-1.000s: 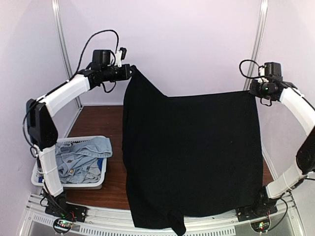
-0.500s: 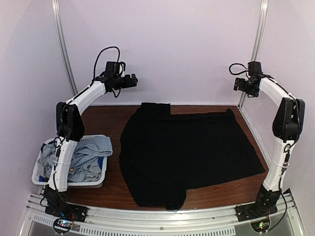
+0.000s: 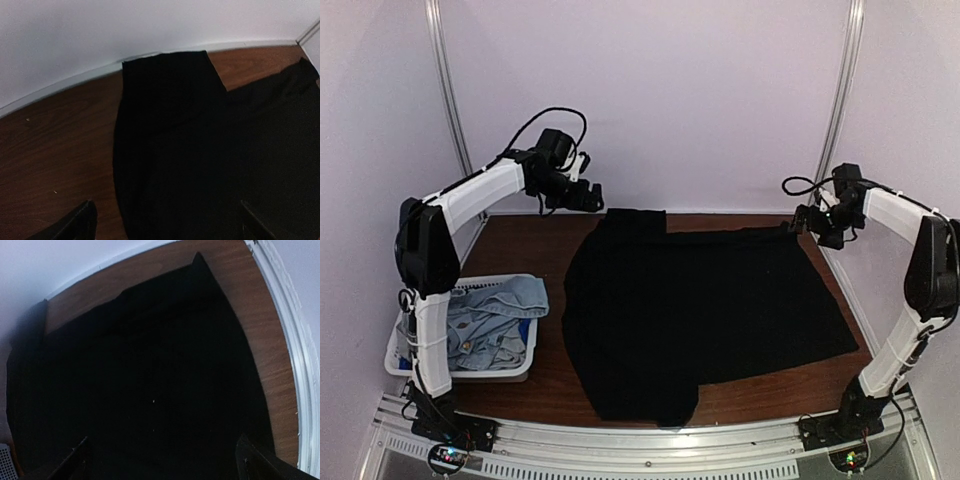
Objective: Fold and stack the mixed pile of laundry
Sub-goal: Flatten out the crumpled T-shirt at the center of the board, then pick up the flattened T-shirt from the center of the board.
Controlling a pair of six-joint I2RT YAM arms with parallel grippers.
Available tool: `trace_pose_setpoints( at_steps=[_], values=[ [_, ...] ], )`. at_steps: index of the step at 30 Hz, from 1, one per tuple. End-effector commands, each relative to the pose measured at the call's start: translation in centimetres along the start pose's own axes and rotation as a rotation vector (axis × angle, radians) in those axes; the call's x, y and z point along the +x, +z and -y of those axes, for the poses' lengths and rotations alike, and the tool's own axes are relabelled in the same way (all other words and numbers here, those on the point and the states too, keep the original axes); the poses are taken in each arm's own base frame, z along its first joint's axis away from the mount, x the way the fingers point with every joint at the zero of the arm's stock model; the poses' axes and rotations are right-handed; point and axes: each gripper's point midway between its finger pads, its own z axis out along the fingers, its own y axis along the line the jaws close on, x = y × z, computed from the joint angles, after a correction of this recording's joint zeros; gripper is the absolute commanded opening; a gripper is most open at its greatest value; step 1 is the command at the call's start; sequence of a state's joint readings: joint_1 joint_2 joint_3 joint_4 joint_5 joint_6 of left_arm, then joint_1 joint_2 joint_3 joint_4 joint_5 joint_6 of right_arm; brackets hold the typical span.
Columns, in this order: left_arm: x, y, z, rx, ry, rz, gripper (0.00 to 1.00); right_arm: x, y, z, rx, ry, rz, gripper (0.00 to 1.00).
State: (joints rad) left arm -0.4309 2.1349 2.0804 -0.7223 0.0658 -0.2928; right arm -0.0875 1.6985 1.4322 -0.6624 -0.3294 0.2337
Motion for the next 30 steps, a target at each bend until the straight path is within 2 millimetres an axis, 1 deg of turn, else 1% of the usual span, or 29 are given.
trace_pose_setpoints(
  at_steps=[1, 3, 5, 9, 12, 17, 18, 20, 23, 26, 27, 29, 30],
  values=[
    [9.1, 0.6, 2.8, 0.054, 0.109, -0.273, 0.98, 6.8, 0.0, -0.9, -0.088, 0.045, -0.164, 0.99],
    [11.6, 1.3, 2.8, 0.054, 0.099, -0.334, 0.98, 9.2, 0.5, -0.4, -0.091, 0.063, -0.216, 0.98],
    [13.6, 2.0, 2.1, 0.027, 0.083, -0.383, 0.97, 11.5, 0.9, 0.2, -0.082, 0.075, -0.268, 0.98],
    [16.5, 3.5, 0.7, -0.032, 0.070, -0.455, 0.97, 14.7, 1.7, 1.1, -0.065, 0.099, -0.343, 0.98],
    [17.6, 4.8, -0.3, -0.069, 0.068, -0.491, 0.97, 16.3, 2.2, 1.4, -0.063, 0.124, -0.383, 0.97],
    [19.1, 7.3, -2.3, -0.107, 0.049, -0.553, 0.95, 18.0, 3.1, 1.5, -0.071, 0.171, -0.430, 0.97],
    [19.1, 7.7, -3.4, -0.145, 0.051, -0.551, 0.94, 18.3, 3.3, 1.5, -0.070, 0.178, -0.438, 0.97],
    [18.9, 8.4, -4.5, -0.178, 0.055, -0.549, 0.92, 18.6, 3.6, 1.5, -0.066, 0.186, -0.451, 0.97],
    [18.4, 9.3, -7.1, -0.252, 0.045, -0.555, 0.89, 18.9, 4.2, 1.2, -0.066, 0.194, -0.465, 0.97],
    [17.5, 10.3, -10.2, -0.319, 0.009, -0.542, 0.87, 19.0, 4.8, -0.2, -0.084, 0.185, -0.484, 0.97],
    [16.7, 10.6, -10.9, -0.327, -0.005, -0.521, 0.87, 19.0, 5.0, -0.6, -0.087, 0.182, -0.489, 0.97],
    [14.9, 11.3, -11.8, -0.328, -0.022, -0.471, 0.87, 19.2, 5.6, -2.2, -0.115, 0.168, -0.503, 0.97],
    [13.5, 11.5, -11.9, -0.318, -0.027, -0.432, 0.88, 19.1, 5.8, -2.9, -0.136, 0.169, -0.506, 0.97]
  ],
)
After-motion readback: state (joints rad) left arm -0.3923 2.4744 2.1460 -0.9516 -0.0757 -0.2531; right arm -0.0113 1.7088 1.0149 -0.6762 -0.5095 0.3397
